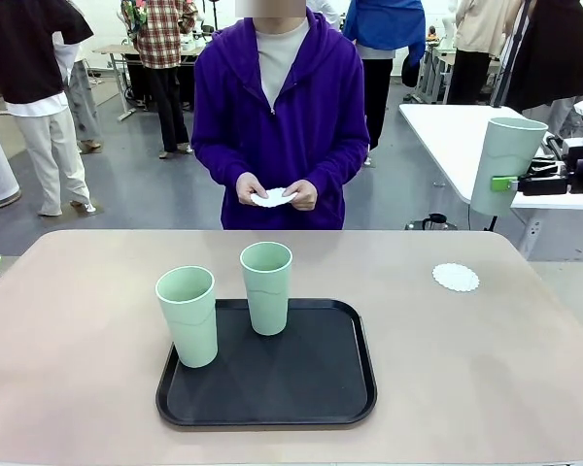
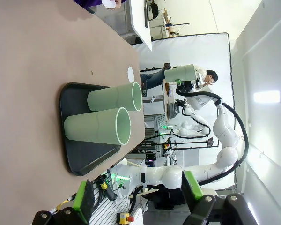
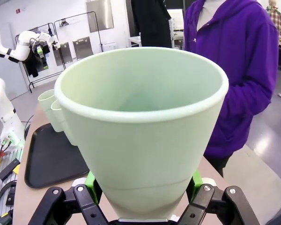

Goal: Place coasters on the table and set cups on them.
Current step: Pick up one Reusable plastic cup and place it on a coaster set by the human.

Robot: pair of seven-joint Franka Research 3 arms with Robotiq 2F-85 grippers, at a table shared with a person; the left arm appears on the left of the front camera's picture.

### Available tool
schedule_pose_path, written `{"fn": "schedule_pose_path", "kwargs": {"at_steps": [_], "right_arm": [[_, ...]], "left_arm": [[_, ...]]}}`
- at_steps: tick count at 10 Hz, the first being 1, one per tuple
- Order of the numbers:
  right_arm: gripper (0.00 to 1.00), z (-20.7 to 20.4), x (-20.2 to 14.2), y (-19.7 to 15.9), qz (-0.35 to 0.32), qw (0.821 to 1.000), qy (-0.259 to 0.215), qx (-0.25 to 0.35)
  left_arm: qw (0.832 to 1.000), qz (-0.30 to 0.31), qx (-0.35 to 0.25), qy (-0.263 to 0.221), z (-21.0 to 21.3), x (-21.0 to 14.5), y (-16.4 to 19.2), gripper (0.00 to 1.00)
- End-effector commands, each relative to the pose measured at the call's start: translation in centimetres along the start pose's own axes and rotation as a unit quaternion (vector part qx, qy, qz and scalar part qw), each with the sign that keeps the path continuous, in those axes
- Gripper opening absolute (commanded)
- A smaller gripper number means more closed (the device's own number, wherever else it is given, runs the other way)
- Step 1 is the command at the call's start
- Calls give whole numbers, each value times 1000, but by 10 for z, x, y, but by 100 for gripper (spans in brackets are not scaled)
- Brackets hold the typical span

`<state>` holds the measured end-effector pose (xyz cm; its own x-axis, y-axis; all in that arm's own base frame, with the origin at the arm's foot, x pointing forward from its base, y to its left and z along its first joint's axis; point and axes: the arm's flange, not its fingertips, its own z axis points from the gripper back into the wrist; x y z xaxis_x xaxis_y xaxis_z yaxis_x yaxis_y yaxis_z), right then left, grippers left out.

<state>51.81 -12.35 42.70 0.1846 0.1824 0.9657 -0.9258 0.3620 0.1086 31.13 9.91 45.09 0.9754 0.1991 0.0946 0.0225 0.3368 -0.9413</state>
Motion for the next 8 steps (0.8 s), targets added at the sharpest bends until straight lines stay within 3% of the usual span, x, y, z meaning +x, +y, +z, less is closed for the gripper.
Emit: {"fn": "schedule_pose_path", "kwargs": {"at_steps": [1, 4, 8], "right_arm": [[83, 1, 0, 0, 0, 1000, 0, 0], [83, 0, 0, 0, 0, 1000, 0, 0], [83, -24, -53, -33, 56, 998, 15, 32]], "left_arm": [[1000, -7, -9, -2, 2, 0, 1, 100], [1000, -7, -9, -2, 2, 0, 1, 100], [1000, -7, -9, -2, 2, 0, 1, 100]]}}
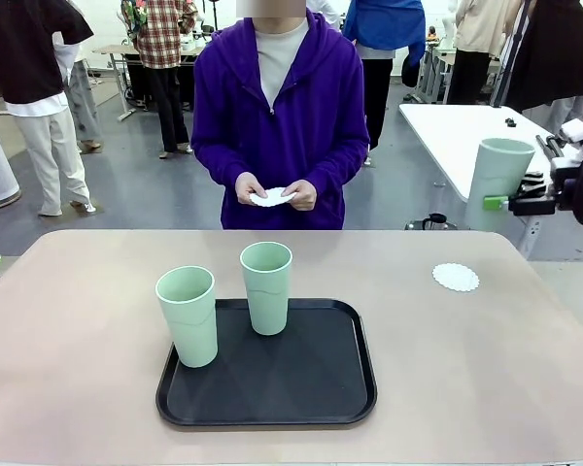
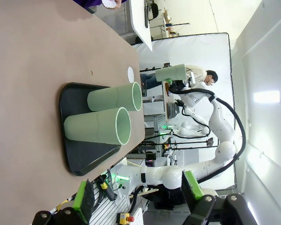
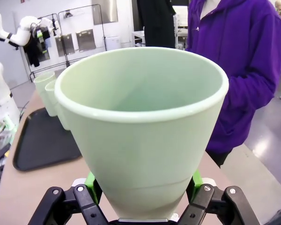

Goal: Place coasters on the table and set cups on them.
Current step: Pick up one Reusable plastic cup and place it on a coaster set by the human.

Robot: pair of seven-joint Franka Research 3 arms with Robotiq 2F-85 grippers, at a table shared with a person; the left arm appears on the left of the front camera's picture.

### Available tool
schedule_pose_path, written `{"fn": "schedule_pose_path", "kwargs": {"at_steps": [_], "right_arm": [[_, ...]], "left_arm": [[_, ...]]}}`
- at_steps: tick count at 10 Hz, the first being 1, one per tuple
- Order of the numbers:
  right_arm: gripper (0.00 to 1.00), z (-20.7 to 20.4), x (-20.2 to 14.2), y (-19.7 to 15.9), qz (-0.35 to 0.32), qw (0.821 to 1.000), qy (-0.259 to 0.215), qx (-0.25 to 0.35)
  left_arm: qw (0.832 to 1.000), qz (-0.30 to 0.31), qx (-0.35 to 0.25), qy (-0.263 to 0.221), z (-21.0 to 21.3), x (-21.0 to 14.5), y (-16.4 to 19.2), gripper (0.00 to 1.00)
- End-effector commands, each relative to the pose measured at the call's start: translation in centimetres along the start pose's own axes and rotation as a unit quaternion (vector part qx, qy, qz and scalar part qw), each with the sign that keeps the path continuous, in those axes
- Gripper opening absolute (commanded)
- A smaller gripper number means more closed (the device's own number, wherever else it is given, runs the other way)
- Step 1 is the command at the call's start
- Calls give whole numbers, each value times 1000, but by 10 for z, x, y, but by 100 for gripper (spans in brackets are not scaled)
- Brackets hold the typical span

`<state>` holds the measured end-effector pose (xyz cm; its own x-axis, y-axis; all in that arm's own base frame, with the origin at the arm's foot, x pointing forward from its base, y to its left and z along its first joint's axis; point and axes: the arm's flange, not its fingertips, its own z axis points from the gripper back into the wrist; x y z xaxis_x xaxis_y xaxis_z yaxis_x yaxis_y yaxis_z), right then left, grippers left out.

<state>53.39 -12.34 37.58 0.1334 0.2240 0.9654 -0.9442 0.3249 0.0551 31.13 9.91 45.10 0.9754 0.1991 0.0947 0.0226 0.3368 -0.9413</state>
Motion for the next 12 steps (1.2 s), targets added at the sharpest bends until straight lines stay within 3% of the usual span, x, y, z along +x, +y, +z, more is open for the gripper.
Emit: {"fn": "schedule_pose_path", "kwargs": {"at_steps": [1, 7, 12], "right_arm": [[83, -11, -19, -15, 36, 999, 6, 24], [83, -35, -74, -26, 61, 994, 19, 89], [83, -46, -93, -46, 31, 995, 5, 94]], "left_arm": [[1000, -7, -9, -2, 2, 0, 1, 100], [1000, -7, -9, -2, 2, 0, 1, 100], [1000, -7, -9, -2, 2, 0, 1, 100]]}}
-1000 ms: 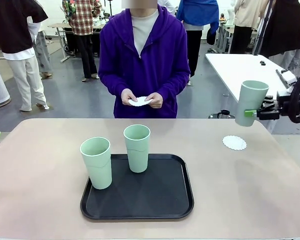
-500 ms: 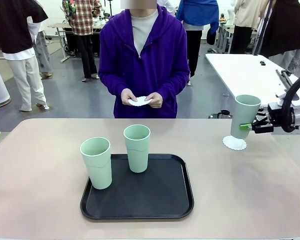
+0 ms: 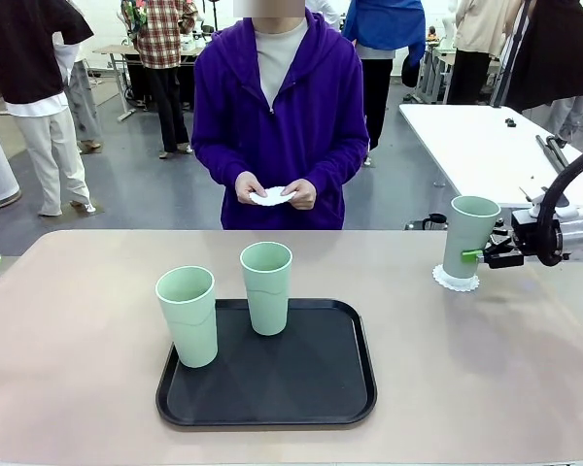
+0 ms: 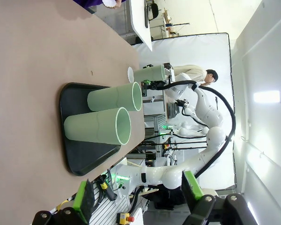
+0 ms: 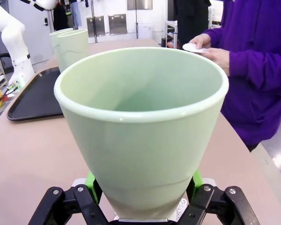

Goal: Place coasters on the table and set cups on them.
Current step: Pick up one Reusable plastic cup and place it on a coaster set by the human.

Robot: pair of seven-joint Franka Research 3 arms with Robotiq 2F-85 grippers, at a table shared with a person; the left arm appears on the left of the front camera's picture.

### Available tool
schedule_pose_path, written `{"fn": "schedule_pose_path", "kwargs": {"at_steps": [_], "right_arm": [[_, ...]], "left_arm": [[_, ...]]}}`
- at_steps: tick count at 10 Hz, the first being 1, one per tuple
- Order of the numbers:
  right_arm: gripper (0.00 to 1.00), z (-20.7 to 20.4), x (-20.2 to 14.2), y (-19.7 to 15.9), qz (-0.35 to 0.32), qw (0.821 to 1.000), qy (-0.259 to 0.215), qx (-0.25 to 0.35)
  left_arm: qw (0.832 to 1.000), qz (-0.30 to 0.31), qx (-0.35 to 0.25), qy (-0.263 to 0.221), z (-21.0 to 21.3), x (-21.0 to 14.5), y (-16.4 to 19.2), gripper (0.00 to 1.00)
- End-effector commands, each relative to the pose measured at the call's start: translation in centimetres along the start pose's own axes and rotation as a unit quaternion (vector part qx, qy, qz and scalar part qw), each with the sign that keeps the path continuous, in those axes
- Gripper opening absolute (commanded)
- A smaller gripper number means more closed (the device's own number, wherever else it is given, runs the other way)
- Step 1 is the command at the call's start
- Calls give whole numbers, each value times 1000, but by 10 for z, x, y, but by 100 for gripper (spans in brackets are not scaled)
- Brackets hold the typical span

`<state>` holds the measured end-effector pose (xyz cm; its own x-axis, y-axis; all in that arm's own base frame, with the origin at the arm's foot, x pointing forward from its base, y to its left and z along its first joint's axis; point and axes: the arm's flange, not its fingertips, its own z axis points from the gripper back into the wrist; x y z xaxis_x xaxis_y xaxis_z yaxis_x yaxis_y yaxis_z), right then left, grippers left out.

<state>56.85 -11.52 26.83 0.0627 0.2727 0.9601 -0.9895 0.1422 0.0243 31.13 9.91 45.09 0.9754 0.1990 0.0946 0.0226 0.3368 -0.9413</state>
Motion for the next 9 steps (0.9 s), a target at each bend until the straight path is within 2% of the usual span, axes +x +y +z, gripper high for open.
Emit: {"fn": "schedule_pose_path", "kwargs": {"at_steps": [1, 2, 3, 9], "right_arm": [[83, -1, 2, -11, -12, 1000, -16, 9], [83, -3, 2, -13, -16, 1000, -20, -1], [83, -2, -1, -3, -1, 1000, -3, 3], [83, -2, -3, -4, -3, 1000, -4, 3]], "left_arm": [[1000, -7, -9, -2, 2, 0, 1, 100], [1000, -7, -9, -2, 2, 0, 1, 100], [1000, -7, -9, -2, 2, 0, 1, 100], [1000, -7, -9, -2, 2, 0, 1, 100]]}}
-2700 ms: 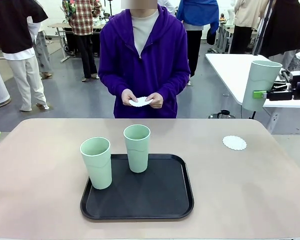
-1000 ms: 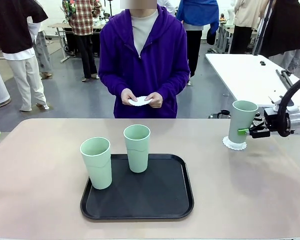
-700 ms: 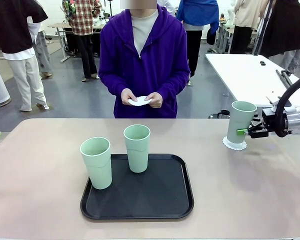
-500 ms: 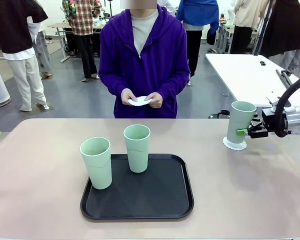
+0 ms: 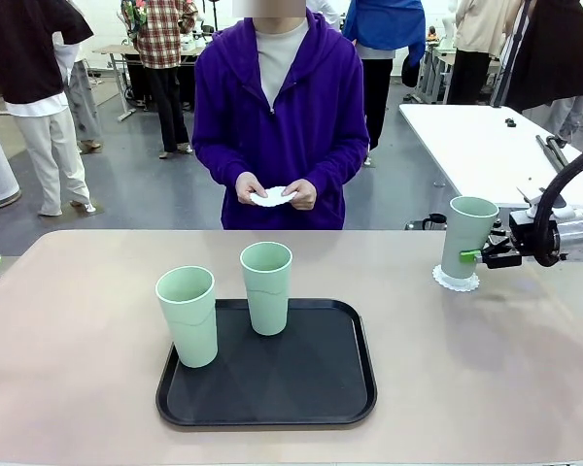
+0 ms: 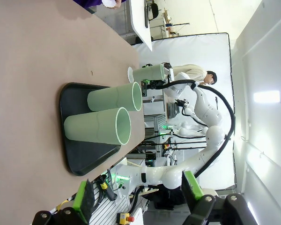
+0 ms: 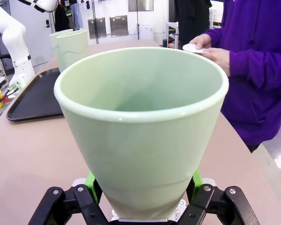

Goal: Place coasters on the table and set cups on them.
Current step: Pick up one Reusable plastic cup and place it on a coaster set by the human.

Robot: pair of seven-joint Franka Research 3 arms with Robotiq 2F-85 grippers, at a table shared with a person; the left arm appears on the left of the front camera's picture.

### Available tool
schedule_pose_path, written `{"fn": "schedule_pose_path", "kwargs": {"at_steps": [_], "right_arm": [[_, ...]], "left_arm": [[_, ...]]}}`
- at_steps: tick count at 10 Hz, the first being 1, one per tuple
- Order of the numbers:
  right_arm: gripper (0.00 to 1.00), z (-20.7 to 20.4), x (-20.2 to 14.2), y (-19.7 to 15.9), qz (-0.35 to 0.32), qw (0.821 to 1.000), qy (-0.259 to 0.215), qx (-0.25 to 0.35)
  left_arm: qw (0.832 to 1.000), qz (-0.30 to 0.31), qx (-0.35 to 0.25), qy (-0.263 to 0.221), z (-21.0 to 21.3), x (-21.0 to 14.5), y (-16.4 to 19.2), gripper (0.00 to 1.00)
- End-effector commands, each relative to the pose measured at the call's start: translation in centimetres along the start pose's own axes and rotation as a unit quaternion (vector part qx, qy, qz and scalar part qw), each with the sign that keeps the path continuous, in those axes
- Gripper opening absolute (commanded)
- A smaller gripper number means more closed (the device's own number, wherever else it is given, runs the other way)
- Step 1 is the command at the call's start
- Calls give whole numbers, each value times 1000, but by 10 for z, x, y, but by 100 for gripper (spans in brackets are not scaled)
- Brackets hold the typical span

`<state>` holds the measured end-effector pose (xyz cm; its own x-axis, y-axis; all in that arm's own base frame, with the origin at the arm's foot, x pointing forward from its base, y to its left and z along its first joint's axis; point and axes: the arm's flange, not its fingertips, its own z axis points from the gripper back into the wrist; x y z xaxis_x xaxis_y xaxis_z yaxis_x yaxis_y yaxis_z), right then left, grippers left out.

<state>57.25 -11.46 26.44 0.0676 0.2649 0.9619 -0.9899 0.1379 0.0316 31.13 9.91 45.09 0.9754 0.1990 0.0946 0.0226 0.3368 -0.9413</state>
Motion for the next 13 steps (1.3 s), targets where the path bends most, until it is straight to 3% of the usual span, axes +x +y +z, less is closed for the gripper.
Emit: {"fn": "schedule_pose_path", "kwargs": {"at_steps": [1, 12, 13], "right_arm": [[83, -1, -2, -1, 5, 1000, 3, 3], [83, -1, -22, -15, 13, 1000, -18, 2], [100, 0, -22, -16, 10, 1000, -21, 7]], "left_arm": [[1000, -7, -9, -2, 2, 0, 1, 100], [1000, -7, -9, -2, 2, 0, 1, 100], [1000, -7, -9, -2, 2, 0, 1, 100]]}}
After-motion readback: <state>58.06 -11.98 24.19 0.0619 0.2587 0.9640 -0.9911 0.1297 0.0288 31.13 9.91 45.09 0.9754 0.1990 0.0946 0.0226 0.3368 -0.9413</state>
